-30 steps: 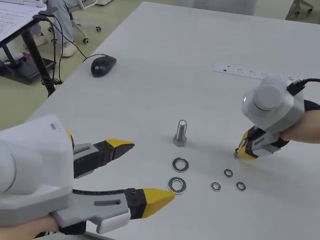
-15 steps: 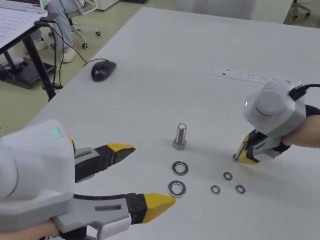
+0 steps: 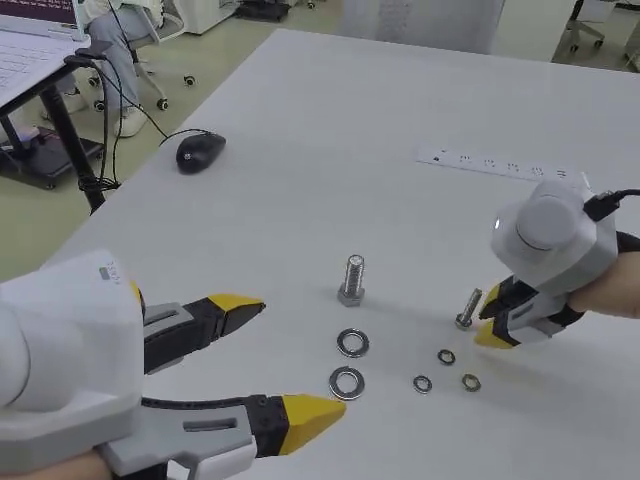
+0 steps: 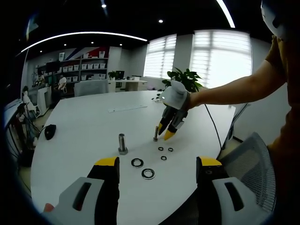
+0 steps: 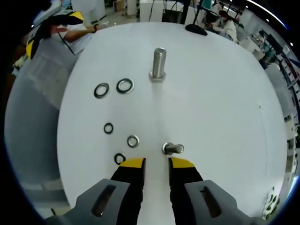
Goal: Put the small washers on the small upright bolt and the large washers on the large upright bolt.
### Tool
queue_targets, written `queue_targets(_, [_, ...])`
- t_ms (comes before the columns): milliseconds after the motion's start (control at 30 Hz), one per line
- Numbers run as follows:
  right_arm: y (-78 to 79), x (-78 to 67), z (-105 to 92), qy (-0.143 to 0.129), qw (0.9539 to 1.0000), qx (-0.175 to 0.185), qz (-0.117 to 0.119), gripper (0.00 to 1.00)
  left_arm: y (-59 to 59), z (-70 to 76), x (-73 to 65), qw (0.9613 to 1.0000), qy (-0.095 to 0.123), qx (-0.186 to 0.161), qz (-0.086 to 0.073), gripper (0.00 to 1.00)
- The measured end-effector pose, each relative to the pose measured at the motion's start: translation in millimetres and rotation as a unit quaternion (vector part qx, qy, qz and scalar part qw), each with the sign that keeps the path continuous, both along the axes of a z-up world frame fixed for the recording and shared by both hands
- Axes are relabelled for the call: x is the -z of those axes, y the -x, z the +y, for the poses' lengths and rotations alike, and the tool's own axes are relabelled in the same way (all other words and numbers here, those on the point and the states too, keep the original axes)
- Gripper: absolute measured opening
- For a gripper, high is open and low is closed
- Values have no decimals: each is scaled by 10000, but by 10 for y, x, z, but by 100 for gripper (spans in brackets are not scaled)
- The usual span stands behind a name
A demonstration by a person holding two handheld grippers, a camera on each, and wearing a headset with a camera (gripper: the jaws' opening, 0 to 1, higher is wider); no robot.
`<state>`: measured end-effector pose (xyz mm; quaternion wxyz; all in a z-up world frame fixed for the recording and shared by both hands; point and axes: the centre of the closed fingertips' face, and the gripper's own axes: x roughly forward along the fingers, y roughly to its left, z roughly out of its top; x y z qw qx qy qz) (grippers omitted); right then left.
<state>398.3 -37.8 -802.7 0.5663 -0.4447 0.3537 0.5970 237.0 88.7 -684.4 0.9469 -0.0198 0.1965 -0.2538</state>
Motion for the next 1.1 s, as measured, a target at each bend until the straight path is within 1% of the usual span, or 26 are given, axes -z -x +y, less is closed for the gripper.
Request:
queue_targets(67, [65, 7, -8, 35, 9999, 17, 117, 20, 3, -2, -5, 10000, -4, 6, -13, 66])
queue_targets(133, [120, 24, -22, 82, 9999, -52, 116, 20, 2, -3, -16, 10000, -5, 1, -40, 66])
queue_targets(233, [207, 50, -39, 100, 9996, -84, 238, 20, 3, -5, -27, 10000, -4, -3, -66, 66])
queue_targets(367, [293, 77, -49, 116, 9994, -150, 305, 20, 7, -12, -40, 10000, 4, -1, -92, 66])
queue_targets(467, [383, 111, -70, 191, 9985, -158, 482, 21, 10, -20, -46, 9999, 6, 8, -107, 66])
queue_targets(800, [453, 206, -88, 278, 9981, -273, 470, 22, 20, -54, -58, 9999, 33, 55, -135, 66])
queue_targets(967, [458, 227, -81, 314, 9982, -324, 404, 21, 18, -41, -65, 9999, 44, 28, -150, 66])
queue_targets(1033, [446, 232, -86, 349, 9979, -432, 324, 20, 18, -40, -64, 9999, 45, 25, -146, 66])
queue_targets(1100, [457, 232, -86, 371, 9978, -452, 312, 21, 18, -38, -61, 9999, 38, 24, -144, 66])
